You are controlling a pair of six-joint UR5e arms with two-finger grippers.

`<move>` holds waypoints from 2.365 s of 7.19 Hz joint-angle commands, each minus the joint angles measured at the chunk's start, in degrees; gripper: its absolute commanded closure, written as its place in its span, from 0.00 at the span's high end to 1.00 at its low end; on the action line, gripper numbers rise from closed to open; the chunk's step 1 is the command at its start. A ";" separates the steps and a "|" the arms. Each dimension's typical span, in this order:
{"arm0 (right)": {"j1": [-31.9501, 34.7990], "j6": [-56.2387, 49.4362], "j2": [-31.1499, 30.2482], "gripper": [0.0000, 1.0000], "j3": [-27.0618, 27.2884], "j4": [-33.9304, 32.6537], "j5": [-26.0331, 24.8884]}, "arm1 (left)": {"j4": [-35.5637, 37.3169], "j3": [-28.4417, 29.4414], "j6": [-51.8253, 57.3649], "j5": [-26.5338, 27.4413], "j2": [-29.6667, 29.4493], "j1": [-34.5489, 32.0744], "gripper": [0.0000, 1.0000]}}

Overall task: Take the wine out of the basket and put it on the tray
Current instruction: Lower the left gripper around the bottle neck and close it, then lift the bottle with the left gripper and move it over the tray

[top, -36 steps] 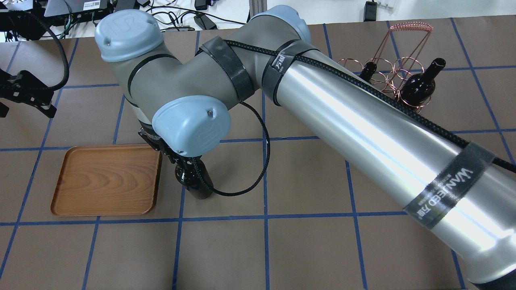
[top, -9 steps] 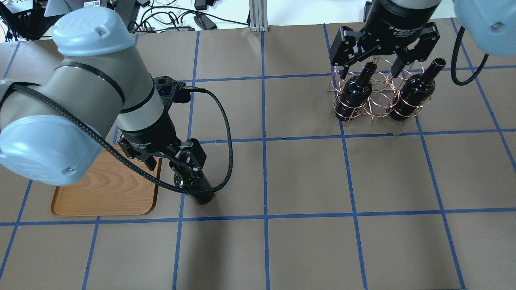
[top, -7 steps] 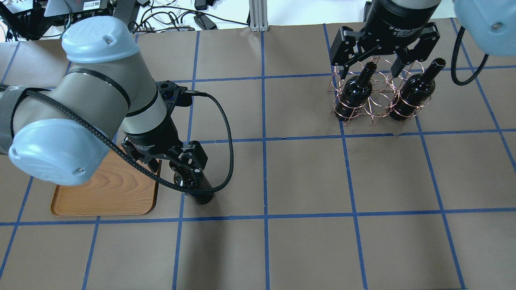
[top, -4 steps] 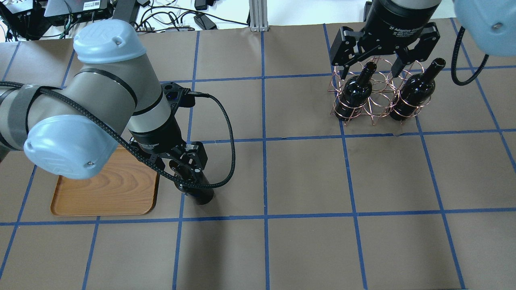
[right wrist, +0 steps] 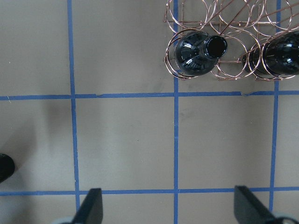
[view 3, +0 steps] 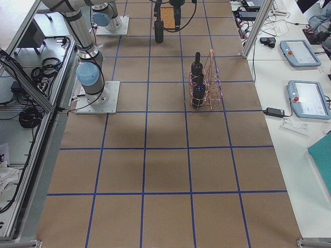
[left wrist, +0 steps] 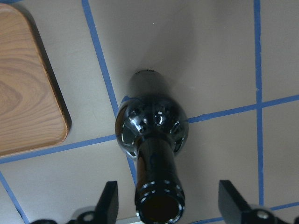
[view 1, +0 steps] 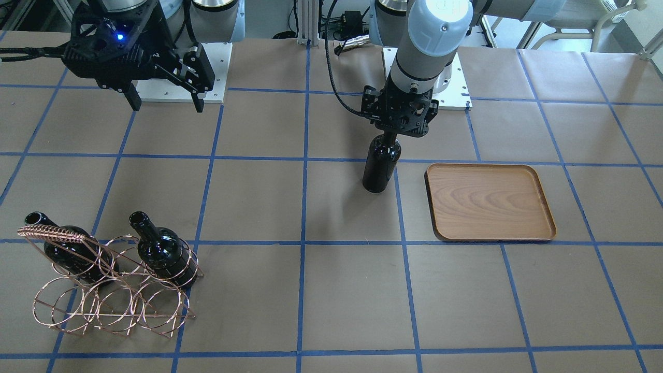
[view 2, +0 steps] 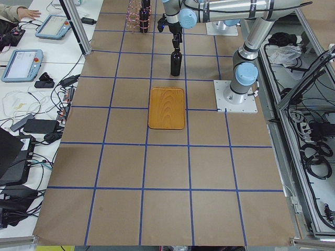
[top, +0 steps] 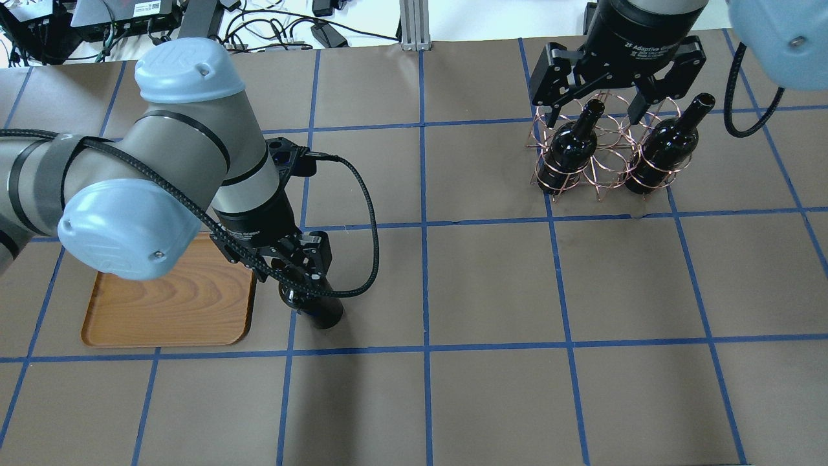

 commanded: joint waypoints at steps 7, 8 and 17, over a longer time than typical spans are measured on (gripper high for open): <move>0.00 0.00 0.00 1.00 0.00 0.09 0.00 | -0.56 1.90 0.00 0.27 -0.39 0.52 0.00; 0.00 0.00 0.00 1.00 0.00 0.09 0.00 | -2.48 4.09 0.09 0.19 -0.39 2.09 0.00; 0.00 0.00 -0.09 1.00 0.00 0.17 0.00 | -3.81 6.84 35.30 8.62 -0.21 30.91 0.00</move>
